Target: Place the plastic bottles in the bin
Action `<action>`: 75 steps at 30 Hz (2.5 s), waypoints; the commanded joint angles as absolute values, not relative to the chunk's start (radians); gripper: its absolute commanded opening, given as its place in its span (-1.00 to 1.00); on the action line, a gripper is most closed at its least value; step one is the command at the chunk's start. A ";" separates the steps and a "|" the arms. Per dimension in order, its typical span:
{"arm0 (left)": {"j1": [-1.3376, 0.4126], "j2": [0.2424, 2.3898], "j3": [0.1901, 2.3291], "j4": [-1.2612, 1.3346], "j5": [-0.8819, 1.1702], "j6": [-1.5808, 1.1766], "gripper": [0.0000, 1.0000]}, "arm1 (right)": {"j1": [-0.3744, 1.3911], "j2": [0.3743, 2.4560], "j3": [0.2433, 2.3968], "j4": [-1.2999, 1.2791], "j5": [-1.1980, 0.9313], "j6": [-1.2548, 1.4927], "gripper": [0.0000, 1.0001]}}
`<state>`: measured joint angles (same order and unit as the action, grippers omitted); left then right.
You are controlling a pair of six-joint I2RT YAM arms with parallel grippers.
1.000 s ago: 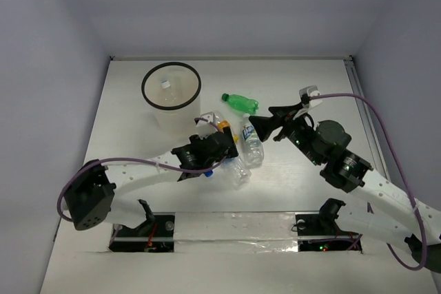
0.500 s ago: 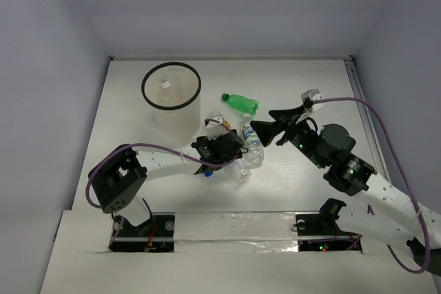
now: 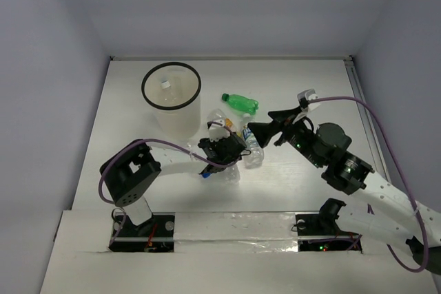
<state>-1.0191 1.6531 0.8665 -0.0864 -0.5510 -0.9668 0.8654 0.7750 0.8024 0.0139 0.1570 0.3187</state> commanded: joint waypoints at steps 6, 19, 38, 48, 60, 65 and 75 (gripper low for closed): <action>-1.014 1.615 0.862 -0.055 -0.589 -0.982 0.11 | 0.870 0.804 0.828 0.005 0.164 0.324 0.87; -1.025 1.249 0.801 -0.008 -0.569 -0.921 -0.19 | 0.623 1.069 0.830 -0.078 0.109 0.384 0.10; -0.700 1.114 1.175 0.143 -0.710 -0.401 -0.15 | 0.580 1.623 1.051 -0.180 0.132 0.359 0.94; -0.597 1.275 1.246 0.397 -0.954 -0.083 -0.18 | 0.580 1.695 1.074 -0.167 0.095 0.341 0.66; -0.588 1.394 0.958 1.014 -1.043 0.274 -0.19 | 0.580 1.628 1.009 -0.109 0.075 0.362 0.10; -0.588 1.443 0.957 0.974 -1.040 0.227 -0.11 | 0.580 1.510 0.971 -0.113 0.080 0.383 0.00; -0.588 1.361 1.015 0.683 -0.911 0.002 0.98 | 0.580 1.168 0.916 -0.141 0.068 0.402 -0.08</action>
